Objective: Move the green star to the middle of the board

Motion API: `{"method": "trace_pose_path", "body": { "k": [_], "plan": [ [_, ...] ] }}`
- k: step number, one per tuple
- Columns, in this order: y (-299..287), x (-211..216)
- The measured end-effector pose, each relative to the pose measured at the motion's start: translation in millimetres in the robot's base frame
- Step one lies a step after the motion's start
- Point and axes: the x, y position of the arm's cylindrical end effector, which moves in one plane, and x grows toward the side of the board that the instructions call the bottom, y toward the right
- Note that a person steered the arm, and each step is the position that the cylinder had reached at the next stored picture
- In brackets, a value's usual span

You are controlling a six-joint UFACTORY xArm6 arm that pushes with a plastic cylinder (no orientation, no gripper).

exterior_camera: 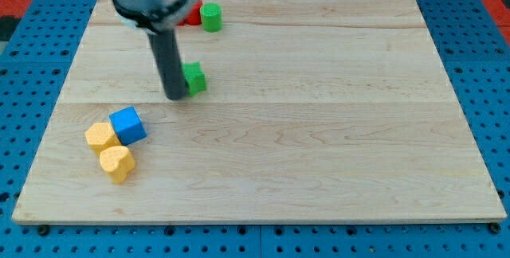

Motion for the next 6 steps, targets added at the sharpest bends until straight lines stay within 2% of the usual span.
{"method": "trace_pose_path", "body": {
  "k": [1, 2, 3, 4, 5, 6],
  "plan": [
    [-15.6, -18.1],
    [-6.1, 45.5],
    [10.1, 48.2],
    [10.1, 9.4],
    [40.3, 15.8],
    [47.2, 4.4]
  ]
}}
